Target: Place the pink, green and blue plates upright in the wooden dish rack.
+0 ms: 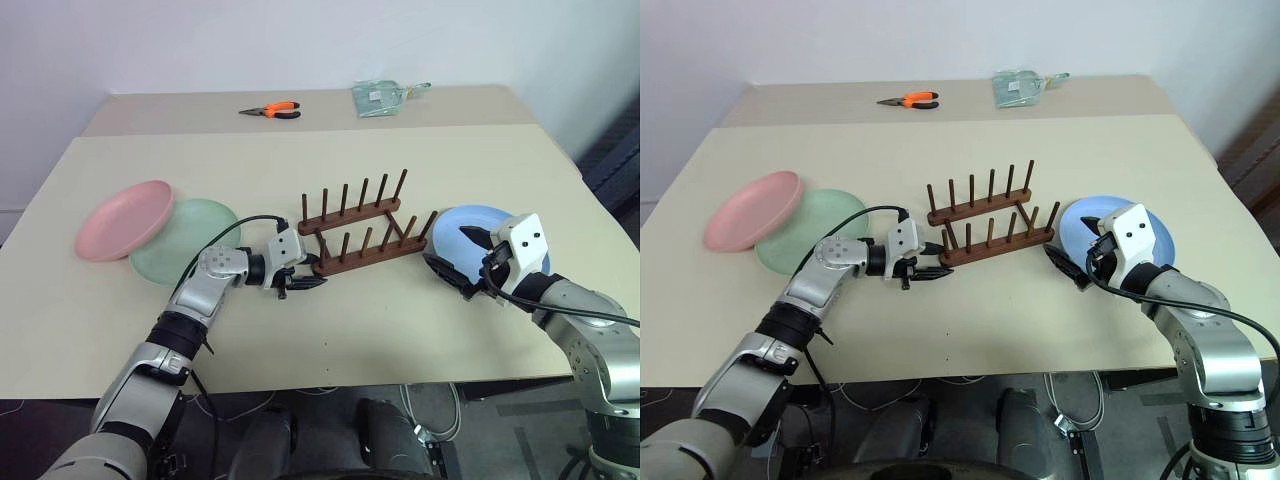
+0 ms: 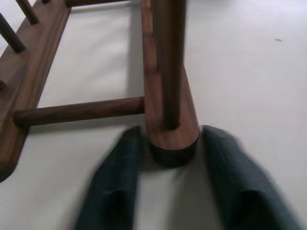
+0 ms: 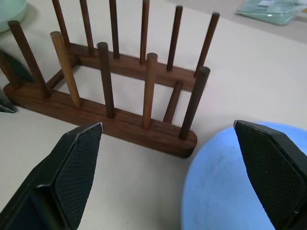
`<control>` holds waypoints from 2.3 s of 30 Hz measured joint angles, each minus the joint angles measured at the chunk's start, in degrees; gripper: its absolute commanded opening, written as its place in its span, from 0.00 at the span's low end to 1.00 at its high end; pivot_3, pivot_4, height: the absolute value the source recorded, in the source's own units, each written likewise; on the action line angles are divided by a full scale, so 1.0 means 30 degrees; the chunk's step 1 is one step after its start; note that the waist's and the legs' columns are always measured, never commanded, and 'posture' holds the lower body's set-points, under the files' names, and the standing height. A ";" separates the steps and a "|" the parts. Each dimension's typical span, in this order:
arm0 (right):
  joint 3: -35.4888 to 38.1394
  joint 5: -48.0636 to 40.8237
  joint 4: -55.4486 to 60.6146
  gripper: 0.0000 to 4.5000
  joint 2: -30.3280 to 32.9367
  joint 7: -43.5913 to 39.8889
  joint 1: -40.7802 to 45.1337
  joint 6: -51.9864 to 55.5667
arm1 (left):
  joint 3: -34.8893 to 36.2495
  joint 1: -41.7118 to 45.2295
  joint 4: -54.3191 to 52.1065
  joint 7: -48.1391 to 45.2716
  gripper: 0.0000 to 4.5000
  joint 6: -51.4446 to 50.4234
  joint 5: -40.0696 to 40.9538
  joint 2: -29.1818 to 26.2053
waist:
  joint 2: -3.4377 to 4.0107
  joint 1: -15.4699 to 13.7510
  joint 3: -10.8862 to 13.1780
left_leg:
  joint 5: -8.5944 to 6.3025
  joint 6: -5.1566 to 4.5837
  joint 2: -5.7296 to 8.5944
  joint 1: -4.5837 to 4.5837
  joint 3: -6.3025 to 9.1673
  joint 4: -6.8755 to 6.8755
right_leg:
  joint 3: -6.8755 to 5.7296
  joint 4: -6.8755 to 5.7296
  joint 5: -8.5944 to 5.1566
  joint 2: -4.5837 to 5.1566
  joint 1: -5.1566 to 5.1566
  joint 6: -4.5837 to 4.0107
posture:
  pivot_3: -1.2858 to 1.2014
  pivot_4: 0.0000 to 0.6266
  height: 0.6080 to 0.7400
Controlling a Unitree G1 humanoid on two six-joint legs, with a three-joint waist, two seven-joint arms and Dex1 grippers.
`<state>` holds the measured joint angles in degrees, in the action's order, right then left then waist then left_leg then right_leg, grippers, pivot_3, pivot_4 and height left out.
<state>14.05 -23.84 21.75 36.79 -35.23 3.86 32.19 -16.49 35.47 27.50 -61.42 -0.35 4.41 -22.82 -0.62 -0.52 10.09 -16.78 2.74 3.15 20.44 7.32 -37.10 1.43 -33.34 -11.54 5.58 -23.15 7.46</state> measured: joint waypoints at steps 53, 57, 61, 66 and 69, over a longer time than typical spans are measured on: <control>-0.6813 0.6284 -0.7681 0.41 -0.3184 0.0335 0.5750 -0.3335 | 0.1378 -0.3636 -0.7476 1.0413 0.24 -0.8169 0.0316 0.1784 | -0.0002 0.0608 -0.0074 | 0.0021 0.0031 -0.0009 -0.0027 0.0031 0.0029 | 0.0006 -0.0071 0.0031 -0.0019 -0.0044 -0.0034 | 0.52 0.24 1.00; -0.6566 0.3573 -0.3521 0.84 -0.2338 -0.2233 0.4898 -0.1509 | 0.4941 -0.5706 -1.0590 1.0343 0.68 -0.9940 0.4462 0.2891 | -0.0033 0.0351 -0.0030 | 0.0022 0.0035 0.0000 0.0044 0.0085 -0.0022 | -0.0009 -0.0058 0.0030 -0.0013 -0.0057 -0.0034 | 0.52 0.24 1.00; -0.6632 0.2322 -0.0978 1.00 -0.1855 -0.3286 0.4748 -0.0645 | 1.2429 -0.1773 -1.1003 1.9061 1.00 -0.9177 0.5833 0.5062 | -0.0136 0.0099 -0.0030 | 0.0022 0.0047 -0.0002 -0.0008 0.0138 -0.0038 | -0.0051 -0.0044 0.0003 -0.0025 -0.0003 0.0015 | 0.52 0.24 1.00; -0.6744 0.2349 -0.1786 1.00 -0.1874 -0.3268 0.5123 -0.0667 | 1.9212 -0.0380 -1.2875 2.7877 1.00 -0.7852 0.9092 0.8304 | -0.0148 0.0013 -0.0052 | 0.0017 0.0054 0.0029 0.0007 0.0097 0.0007 | -0.0034 0.0010 0.0014 0.0002 -0.0011 0.0004 | 0.52 0.24 1.00; -0.7056 0.2481 -0.2331 1.00 -0.1994 -0.3361 0.5540 -0.0890 | 2.0441 -0.1272 -1.3569 3.0283 1.00 -0.7514 1.0369 0.9516 | -0.0291 -0.0156 -0.0004 | 0.0032 0.0081 0.0030 0.0081 0.0121 -0.0003 | -0.0046 0.0007 0.0020 -0.0003 -0.0062 -0.0005 | 0.52 0.24 1.00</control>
<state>-7.12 -16.39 14.76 30.80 -45.32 20.48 29.52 44.83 31.65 -13.21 29.43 -22.89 35.52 5.73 -1.49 -0.99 10.07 -16.69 2.98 3.24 20.68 7.69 -37.11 1.29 -33.31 -11.48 5.57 -23.33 7.44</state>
